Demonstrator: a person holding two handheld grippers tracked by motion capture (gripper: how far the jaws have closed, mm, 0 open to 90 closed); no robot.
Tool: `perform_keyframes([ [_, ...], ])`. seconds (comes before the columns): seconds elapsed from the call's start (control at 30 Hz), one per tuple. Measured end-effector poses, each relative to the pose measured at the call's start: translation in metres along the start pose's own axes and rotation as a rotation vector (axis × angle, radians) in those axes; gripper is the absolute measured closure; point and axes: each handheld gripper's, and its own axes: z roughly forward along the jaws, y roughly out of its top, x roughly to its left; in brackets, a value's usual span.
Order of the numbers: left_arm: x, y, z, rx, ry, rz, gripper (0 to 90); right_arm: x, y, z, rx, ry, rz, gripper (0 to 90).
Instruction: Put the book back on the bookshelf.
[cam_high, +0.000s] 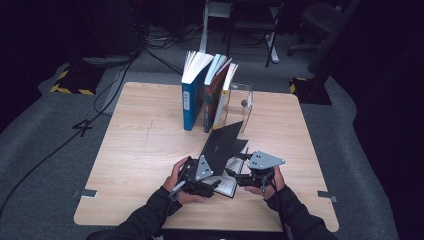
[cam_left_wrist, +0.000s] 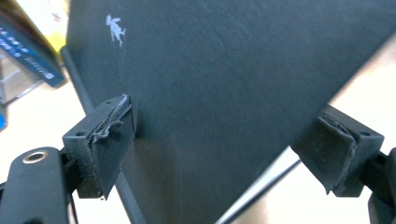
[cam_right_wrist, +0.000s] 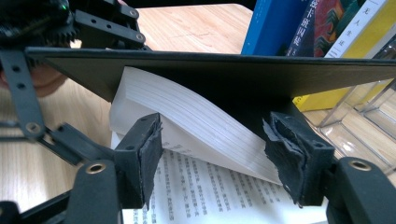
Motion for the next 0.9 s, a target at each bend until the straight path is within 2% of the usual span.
perform_keyframes([
  [0.07,0.001,0.001,0.002,-0.006,0.041,-0.011,21.3,0.000,0.003,0.003,0.003,-0.009,-0.004,36.9],
  [0.17,0.006,0.001,0.002,-0.026,0.067,-0.045,30.1,0.000,0.005,0.005,0.008,-0.013,-0.003,36.8],
  [0.2,0.009,0.001,0.001,-0.031,0.050,-0.061,32.5,0.000,0.006,0.005,0.010,-0.013,-0.003,36.8],
  [0.33,0.012,-0.001,-0.001,-0.051,0.029,-0.081,35.7,-0.002,0.007,0.003,0.003,-0.003,0.005,36.7],
  [0.47,0.010,0.000,-0.002,-0.047,0.041,-0.036,40.0,-0.002,0.007,-0.001,-0.008,-0.002,0.004,38.5],
  [0.63,0.010,0.003,-0.002,-0.040,0.043,0.027,42.7,-0.015,0.006,-0.020,-0.042,-0.010,0.038,36.7],
  [0.73,0.011,0.003,-0.004,-0.043,0.044,0.036,46.2,-0.021,0.002,-0.027,-0.036,-0.017,0.041,36.3],
  [0.8,0.014,0.005,-0.010,-0.054,0.047,0.057,50.5,-0.033,-0.011,-0.037,-0.011,-0.034,0.068,36.1],
  [0.9,0.023,0.003,-0.017,-0.077,0.025,0.023,55.1,-0.042,-0.022,-0.040,0.022,-0.053,0.086,36.1],
])
